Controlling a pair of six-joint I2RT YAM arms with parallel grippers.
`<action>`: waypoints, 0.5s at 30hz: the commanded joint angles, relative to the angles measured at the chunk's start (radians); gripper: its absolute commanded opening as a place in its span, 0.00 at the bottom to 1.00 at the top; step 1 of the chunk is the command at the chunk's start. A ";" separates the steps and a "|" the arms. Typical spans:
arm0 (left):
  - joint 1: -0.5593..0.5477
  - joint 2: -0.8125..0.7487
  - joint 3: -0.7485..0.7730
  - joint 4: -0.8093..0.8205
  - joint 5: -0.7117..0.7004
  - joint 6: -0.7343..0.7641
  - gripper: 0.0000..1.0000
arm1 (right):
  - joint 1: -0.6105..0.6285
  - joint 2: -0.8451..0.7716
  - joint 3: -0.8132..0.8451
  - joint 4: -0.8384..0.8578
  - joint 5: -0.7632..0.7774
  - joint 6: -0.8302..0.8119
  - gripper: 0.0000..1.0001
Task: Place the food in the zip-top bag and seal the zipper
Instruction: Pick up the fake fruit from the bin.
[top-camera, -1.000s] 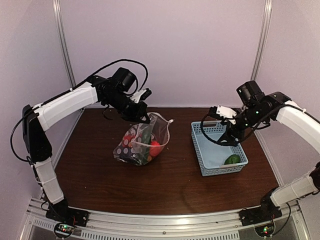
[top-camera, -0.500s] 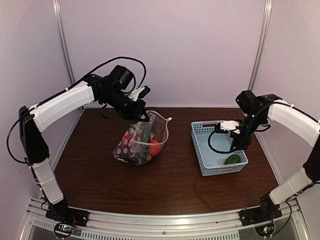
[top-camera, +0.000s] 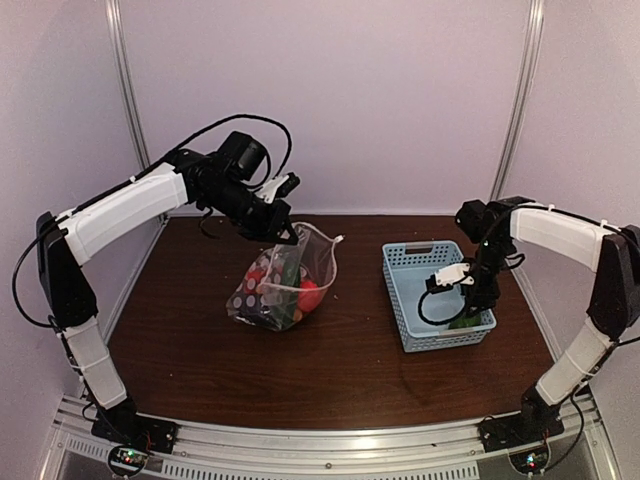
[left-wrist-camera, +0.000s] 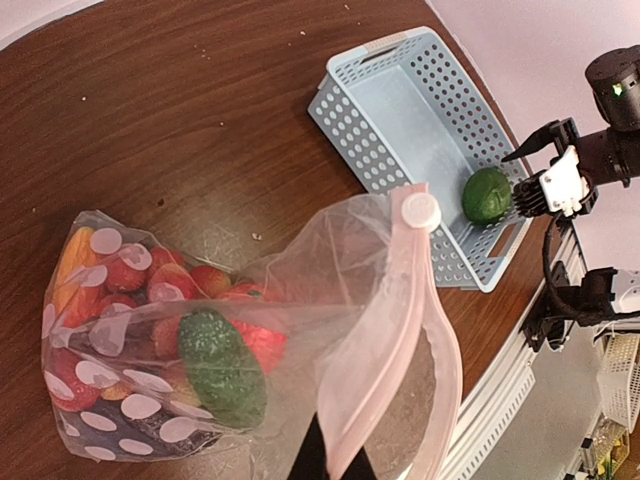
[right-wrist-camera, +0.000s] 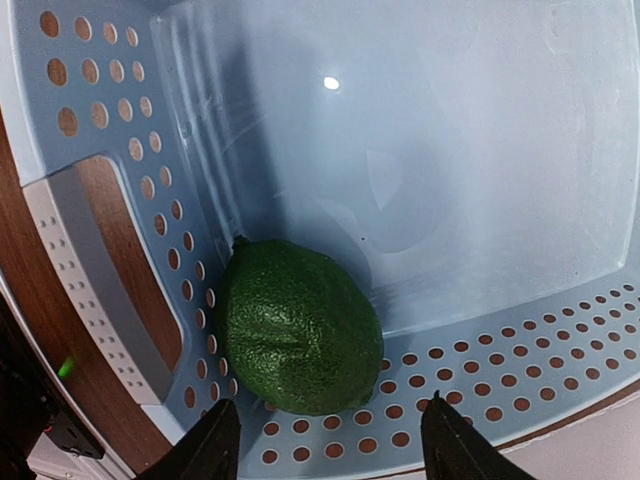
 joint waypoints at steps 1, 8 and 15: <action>-0.001 -0.023 -0.009 0.031 -0.007 0.005 0.00 | -0.004 0.015 -0.030 -0.024 0.034 -0.026 0.64; -0.001 -0.021 -0.011 0.031 -0.005 0.005 0.00 | -0.004 0.048 -0.062 -0.008 0.068 -0.025 0.63; -0.001 -0.013 0.000 0.031 0.006 0.008 0.00 | -0.004 0.077 -0.076 0.009 0.087 -0.017 0.65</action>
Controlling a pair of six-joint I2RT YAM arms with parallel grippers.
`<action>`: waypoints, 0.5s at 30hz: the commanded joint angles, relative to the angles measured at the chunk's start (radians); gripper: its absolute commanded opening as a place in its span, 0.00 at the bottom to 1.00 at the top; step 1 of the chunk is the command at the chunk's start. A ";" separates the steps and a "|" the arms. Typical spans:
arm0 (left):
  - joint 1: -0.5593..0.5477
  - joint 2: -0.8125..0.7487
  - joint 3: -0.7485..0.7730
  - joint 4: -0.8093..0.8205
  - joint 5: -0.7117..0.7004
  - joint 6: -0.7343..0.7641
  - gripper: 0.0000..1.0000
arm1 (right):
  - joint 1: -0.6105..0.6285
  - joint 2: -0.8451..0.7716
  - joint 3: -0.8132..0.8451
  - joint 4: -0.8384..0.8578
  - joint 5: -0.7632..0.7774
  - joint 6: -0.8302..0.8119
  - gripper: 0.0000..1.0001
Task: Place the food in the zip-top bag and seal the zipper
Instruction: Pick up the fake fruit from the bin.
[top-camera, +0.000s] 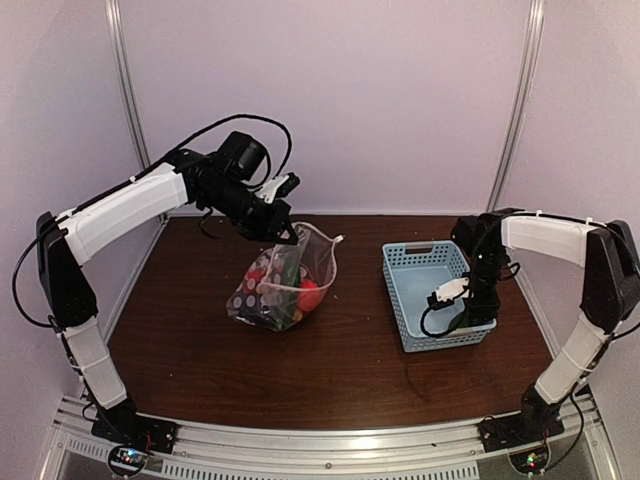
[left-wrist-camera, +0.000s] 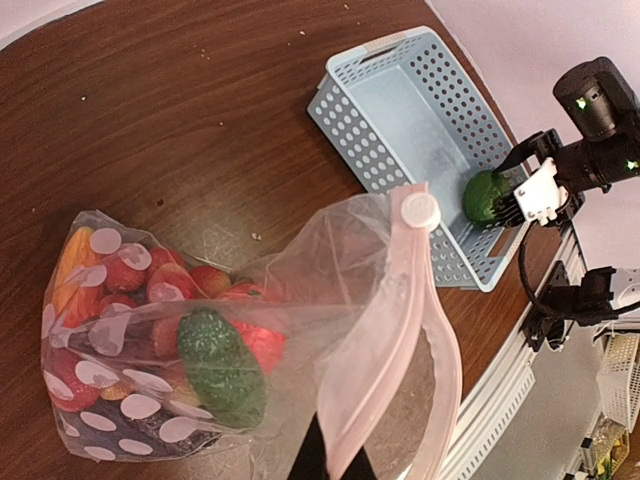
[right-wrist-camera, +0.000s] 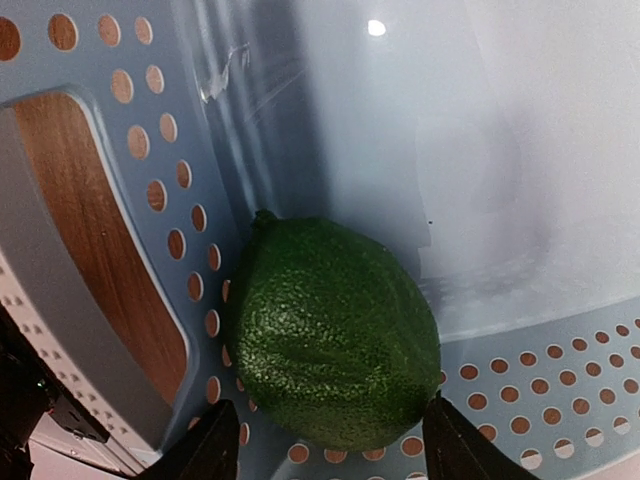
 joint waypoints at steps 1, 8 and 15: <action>-0.001 -0.013 0.000 0.031 0.005 0.008 0.00 | -0.004 0.031 -0.011 0.005 0.033 0.001 0.65; -0.001 -0.013 -0.004 0.031 0.006 0.011 0.00 | -0.004 0.059 -0.019 0.021 0.025 0.013 0.65; -0.001 -0.011 -0.009 0.031 0.006 0.013 0.00 | -0.004 0.070 -0.026 0.048 -0.018 0.033 0.67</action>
